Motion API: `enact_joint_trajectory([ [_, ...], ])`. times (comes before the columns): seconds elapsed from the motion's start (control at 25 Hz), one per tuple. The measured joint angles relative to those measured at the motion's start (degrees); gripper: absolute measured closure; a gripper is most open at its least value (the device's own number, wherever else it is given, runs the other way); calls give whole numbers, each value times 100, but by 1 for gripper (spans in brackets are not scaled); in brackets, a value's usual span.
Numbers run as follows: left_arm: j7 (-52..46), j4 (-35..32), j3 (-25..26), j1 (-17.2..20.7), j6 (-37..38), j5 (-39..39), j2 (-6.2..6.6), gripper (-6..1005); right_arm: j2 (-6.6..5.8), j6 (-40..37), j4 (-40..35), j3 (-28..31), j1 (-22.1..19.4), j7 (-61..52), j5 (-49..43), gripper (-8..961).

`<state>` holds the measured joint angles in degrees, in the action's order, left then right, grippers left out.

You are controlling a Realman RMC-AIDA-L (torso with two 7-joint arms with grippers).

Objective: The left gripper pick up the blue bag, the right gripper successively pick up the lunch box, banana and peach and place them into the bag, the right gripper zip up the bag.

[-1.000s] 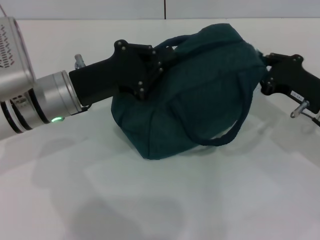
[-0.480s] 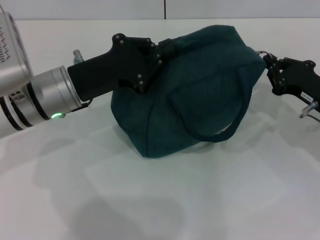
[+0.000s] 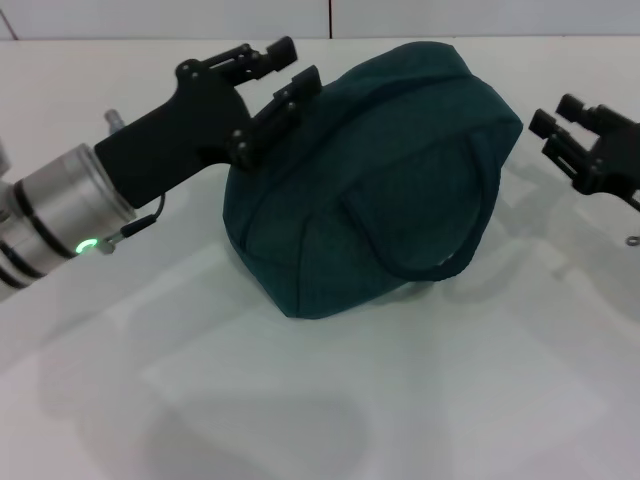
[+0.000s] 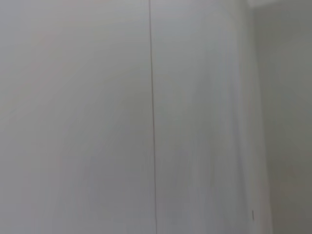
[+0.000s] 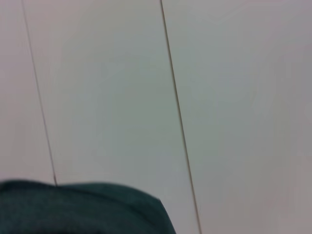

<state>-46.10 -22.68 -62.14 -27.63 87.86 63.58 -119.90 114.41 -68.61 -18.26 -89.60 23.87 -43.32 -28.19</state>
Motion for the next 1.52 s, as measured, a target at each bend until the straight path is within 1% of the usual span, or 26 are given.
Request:
enact_joint_trajectory([
  [0.12,33,78,1,129,343,-148,-1,787,-93,-812,-62,14,-208,-124,0,636],
  [0.2,190,239,7,183,684,-219,-2,720,-122,-1665,-76,19,-317,-130,-20,539],
  [0.28,484,478,18,211,942,-238,-4,654,-123,-2266,-84,4,-340,-130,-124,441],
  [0.36,798,764,21,225,1118,-257,-8,587,-114,-2855,-90,-17,-315,-126,-400,437],
  [0.48,1124,1083,10,292,1299,-266,-10,449,-76,-3300,-97,-19,-157,-117,-1001,432],
  [0.56,1434,1238,1,447,1443,-213,-8,357,-60,-3360,-101,-13,-50,-122,-1299,428],
  [0.6,1545,1271,-1,522,1486,-196,-11,334,-60,-3360,-101,-13,-50,-122,-1299,426],
  [0.68,1768,1319,-26,701,1586,-159,-18,287,-7,-3191,-48,1,47,-118,-1423,424],
  [0.84,2080,1363,-158,964,1721,-141,-24,284,71,-2876,-78,4,56,-64,-1419,423],
  [0.92,2166,1417,-166,1002,1733,-140,-29,283,83,-2766,-93,4,70,-59,-1420,423],
  [1.16,2218,1542,-166,1029,1776,-136,-23,283,98,-2723,-99,4,87,-56,-1422,422],
  [1.52,2231,1541,-166,1012,1786,-135,-24,283,99,-2723,-99,4,92,-53,-1406,420],
])
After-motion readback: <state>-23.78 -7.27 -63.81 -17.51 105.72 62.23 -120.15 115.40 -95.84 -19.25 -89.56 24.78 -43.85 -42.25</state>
